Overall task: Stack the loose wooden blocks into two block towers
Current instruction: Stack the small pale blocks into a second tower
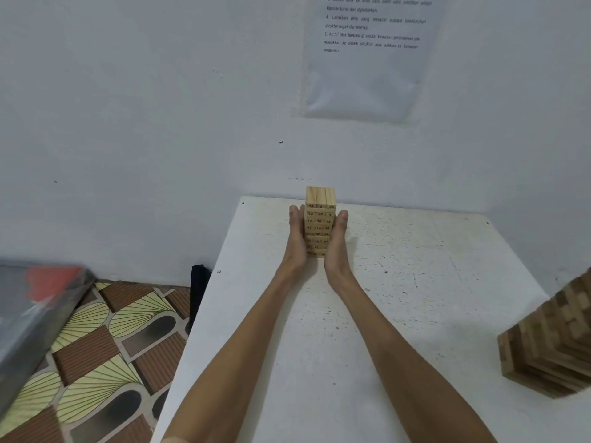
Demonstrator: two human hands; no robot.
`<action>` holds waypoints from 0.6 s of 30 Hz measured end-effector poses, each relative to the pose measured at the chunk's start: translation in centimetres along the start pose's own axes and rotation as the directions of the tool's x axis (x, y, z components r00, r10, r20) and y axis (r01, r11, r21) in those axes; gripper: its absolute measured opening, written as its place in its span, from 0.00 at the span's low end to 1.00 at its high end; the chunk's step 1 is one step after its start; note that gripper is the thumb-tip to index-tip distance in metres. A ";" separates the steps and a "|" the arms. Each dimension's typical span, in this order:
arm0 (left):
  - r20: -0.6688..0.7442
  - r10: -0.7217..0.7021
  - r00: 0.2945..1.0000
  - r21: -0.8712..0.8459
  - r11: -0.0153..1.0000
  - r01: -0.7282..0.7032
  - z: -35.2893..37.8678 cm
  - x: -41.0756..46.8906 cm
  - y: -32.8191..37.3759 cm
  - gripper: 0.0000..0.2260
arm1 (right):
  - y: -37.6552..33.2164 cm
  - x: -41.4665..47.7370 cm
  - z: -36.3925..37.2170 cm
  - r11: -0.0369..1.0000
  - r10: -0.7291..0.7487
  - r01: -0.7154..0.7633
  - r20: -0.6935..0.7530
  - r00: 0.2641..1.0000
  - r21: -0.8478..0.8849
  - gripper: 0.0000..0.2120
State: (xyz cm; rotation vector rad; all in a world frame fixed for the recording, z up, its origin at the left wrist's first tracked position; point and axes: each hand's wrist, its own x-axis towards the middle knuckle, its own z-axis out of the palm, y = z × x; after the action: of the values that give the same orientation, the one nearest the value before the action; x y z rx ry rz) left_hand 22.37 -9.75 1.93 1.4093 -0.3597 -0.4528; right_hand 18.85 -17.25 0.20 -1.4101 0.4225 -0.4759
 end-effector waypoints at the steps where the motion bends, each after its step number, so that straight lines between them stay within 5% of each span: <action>1: 0.000 0.001 1.000 -0.023 1.000 -0.001 0.3 -0.1 0.2 0.36 | 0.1 0.0 0.1 1.000 0.006 -0.006 -0.013 1.000 0.001 0.38; 18: 0.060 0.004 0.998 -0.081 0.997 0.001 -0.2 1.7 -1.5 0.40 | 0.4 0.2 -0.2 1.000 0.001 0.000 -0.035 0.999 0.019 0.40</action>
State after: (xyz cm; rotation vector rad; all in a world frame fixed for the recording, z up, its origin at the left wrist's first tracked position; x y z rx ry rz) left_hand 23.79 -10.63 0.34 1.3191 -0.3867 -0.5041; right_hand 18.98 -17.49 -0.26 -1.3852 0.4454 -0.5032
